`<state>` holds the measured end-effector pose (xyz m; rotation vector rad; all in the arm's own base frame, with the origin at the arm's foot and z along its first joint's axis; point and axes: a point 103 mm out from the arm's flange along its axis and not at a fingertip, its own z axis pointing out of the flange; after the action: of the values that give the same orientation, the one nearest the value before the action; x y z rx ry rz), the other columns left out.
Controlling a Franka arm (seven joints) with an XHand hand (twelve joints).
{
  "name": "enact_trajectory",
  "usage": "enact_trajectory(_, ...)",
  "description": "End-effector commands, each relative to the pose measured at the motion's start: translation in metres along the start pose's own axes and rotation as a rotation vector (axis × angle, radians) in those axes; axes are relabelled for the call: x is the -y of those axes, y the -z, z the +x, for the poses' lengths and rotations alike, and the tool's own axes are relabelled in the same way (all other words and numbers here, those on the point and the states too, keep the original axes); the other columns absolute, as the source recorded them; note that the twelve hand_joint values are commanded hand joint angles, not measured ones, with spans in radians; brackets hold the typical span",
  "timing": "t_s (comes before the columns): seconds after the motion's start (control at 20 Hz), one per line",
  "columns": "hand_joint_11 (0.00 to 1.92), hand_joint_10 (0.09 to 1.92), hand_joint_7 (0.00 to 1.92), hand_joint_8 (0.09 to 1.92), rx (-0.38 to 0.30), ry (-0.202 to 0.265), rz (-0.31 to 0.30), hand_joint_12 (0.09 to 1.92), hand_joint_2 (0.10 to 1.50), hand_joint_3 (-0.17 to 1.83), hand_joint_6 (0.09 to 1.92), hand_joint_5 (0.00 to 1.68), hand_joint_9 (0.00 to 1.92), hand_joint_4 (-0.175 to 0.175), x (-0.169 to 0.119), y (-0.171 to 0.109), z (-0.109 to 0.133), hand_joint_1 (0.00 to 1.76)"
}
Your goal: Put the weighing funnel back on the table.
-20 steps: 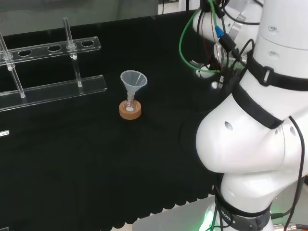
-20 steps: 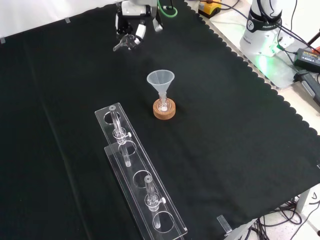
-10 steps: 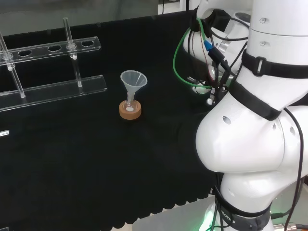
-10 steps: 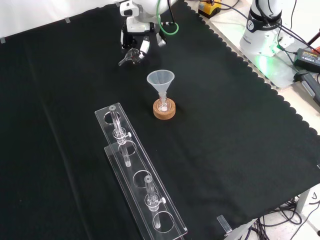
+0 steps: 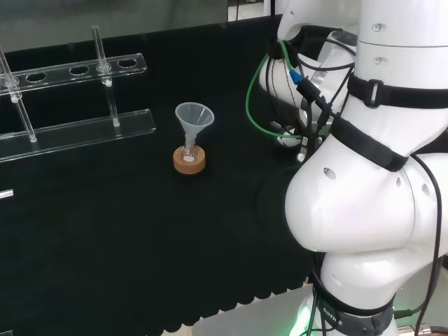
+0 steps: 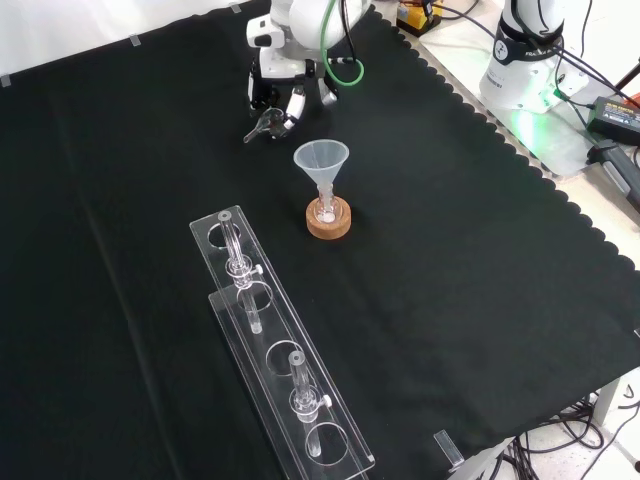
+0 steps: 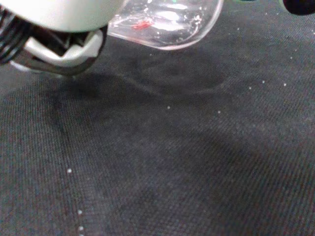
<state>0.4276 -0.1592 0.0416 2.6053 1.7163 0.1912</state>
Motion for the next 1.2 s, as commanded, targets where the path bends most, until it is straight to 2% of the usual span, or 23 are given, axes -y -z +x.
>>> enact_trajectory(0.05, 1.64, 0.09, 1.64, 0.54, -0.024, 0.029, 0.026, 0.56, 0.49, 0.73, 0.1, 1.57, 1.76, -0.046, 0.004, 0.003, 0.001, 1.13)
enact_trajectory(0.1, 1.52, 0.09, 1.52, 0.62, -0.03, 0.039, 0.033, 0.66, 0.52, 0.62, 0.09, 1.47, 1.67, -0.1, 0.005, 0.006, 0.002, 1.03)
enact_trajectory(0.15, 1.33, 0.09, 1.31, 0.7, -0.036, 0.055, 0.042, 0.81, 0.54, 0.52, 0.09, 1.33, 1.52, -0.123, 0.006, 0.01, 0.005, 0.91)
enact_trajectory(0.2, 1.14, 0.09, 1.12, 0.78, -0.041, 0.066, 0.051, 0.96, 0.57, 0.43, 0.09, 1.21, 1.39, -0.128, 0.006, 0.012, 0.007, 0.83)
enact_trajectory(0.3, 0.91, 0.09, 0.87, 0.88, -0.043, 0.082, 0.067, 1.16, 0.6, 0.33, 0.09, 1.06, 1.22, -0.129, 0.006, 0.015, 0.011, 0.72)
enact_trajectory(0.45, 0.76, 0.09, 0.66, 0.92, -0.041, 0.093, 0.089, 1.27, 0.64, 0.24, 0.09, 0.96, 1.09, -0.128, 0.006, 0.016, 0.015, 0.66)
enact_trajectory(0.5, 0.71, 0.09, 0.59, 0.92, -0.044, 0.099, 0.11, 1.29, 0.65, 0.22, 0.09, 0.92, 1.03, -0.127, 0.005, 0.017, 0.017, 0.65)
enact_trajectory(0.6, 0.55, 0.09, 0.28, 0.87, -0.077, 0.121, 0.189, 1.36, 0.66, 0.18, 0.09, 0.68, 0.8, -0.134, 0.003, 0.027, 0.022, 0.59)
enact_trajectory(0.65, 0.42, 0.09, 0.15, 0.76, -0.108, 0.14, 0.233, 1.41, 0.67, 0.15, 0.09, 0.52, 0.64, -0.138, 0.001, 0.037, 0.026, 0.55)
enact_trajectory(0.7, 0.3, 0.09, 0.08, 0.57, -0.134, 0.155, 0.258, 1.46, 0.67, 0.13, 0.09, 0.38, 0.5, -0.139, 0.001, 0.045, 0.028, 0.51)
enact_trajectory(0.8, 0.1, 0.09, 0.02, 0.2, -0.19, 0.205, 0.3, 1.55, 0.68, 0.1, 0.09, 0.18, 0.29, -0.13, 0.0, 0.069, 0.036, 0.43)
enact_trajectory(0.85, 0.05, 0.09, 0.01, 0.1, -0.202, 0.221, 0.307, 1.56, 0.68, 0.09, 0.09, 0.13, 0.23, -0.126, 0.0, 0.076, 0.039, 0.4)
enact_trajectory(1.05, 0.0, 0.09, 0.0, 0.09, -0.226, 0.328, 0.298, 1.56, 0.68, 0.07, 0.09, 0.05, 0.16, -0.112, 0.007, 0.129, 0.063, 0.35)
enact_trajectory(1.1, 0.0, 0.09, 0.0, 0.09, -0.226, 0.368, 0.284, 1.55, 0.67, 0.07, 0.09, 0.05, 0.15, -0.111, 0.011, 0.147, 0.076, 0.35)
enact_trajectory(1.2, 0.0, 0.09, 0.0, 0.09, -0.225, 0.412, 0.266, 1.55, 0.68, 0.07, 0.09, 0.05, 0.15, -0.11, 0.017, 0.169, 0.092, 0.34)
